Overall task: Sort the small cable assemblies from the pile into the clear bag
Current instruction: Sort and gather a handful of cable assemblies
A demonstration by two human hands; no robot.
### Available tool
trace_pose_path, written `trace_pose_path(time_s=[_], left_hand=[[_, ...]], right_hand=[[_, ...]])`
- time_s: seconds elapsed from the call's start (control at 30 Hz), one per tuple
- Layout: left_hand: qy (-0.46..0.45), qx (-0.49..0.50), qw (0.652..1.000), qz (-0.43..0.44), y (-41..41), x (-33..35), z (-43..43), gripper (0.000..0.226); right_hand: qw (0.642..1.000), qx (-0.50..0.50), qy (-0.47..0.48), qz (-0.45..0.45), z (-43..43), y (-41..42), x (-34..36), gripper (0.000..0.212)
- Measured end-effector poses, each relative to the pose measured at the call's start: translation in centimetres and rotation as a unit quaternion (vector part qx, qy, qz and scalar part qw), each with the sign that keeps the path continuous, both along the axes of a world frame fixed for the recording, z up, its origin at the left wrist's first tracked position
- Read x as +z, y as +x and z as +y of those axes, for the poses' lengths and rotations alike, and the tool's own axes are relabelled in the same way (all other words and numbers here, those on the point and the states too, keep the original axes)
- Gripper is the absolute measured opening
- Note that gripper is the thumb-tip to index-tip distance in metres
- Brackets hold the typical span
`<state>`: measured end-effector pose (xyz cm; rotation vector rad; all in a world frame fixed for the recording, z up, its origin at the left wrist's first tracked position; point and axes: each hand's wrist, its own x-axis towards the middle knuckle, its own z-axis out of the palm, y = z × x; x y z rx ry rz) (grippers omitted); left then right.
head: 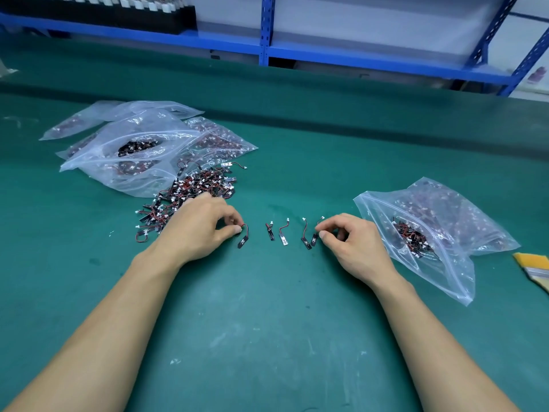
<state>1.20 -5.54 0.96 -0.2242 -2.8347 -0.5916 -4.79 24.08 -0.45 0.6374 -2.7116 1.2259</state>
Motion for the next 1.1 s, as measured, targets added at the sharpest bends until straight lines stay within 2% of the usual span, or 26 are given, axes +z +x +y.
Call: trace_pose_path(time_s=[0.17, 0.27, 0.4, 0.5, 0.67, 0.93, 1.1], left_hand=[[0.005, 0.050, 0.997, 0.065, -0.2, 0.2, -1.0, 0.016], [0.019, 0.049, 0.995, 0.082, -0.2, 0.3, -0.9, 0.017], [0.023, 0.045, 0.995, 0.082, -0.2, 0.3, -0.7, 0.019], [0.024, 0.006, 0.998, 0.054, -0.2, 0.2, -0.3, 0.019], [0.021, -0.014, 0.999, 0.027, -0.1, 0.0, 0.5, 0.005], [0.030, 0.069, 0.994, 0.073, -0.8, -0.3, 2.5, 0.003], [0.062, 0.063, 0.988, 0.124, -0.7, 0.0, 2.2, 0.015]], right_hand=[[1.000, -0.001, -0.003, 0.001, 0.0, 0.0, -0.2, 0.028], [1.000, 0.000, -0.002, 0.001, 0.0, -0.1, -0.1, 0.030], [1.000, -0.002, 0.001, 0.000, 0.0, 0.0, -0.1, 0.029], [1.000, -0.001, 0.004, -0.003, 0.1, 0.0, 0.0, 0.026], [1.000, -0.002, 0.002, -0.003, 0.0, 0.0, -0.1, 0.025], [1.000, 0.001, 0.001, -0.002, 0.0, 0.0, -0.1, 0.021], [1.000, -0.006, -0.001, -0.006, 0.0, 0.0, 0.0, 0.017]])
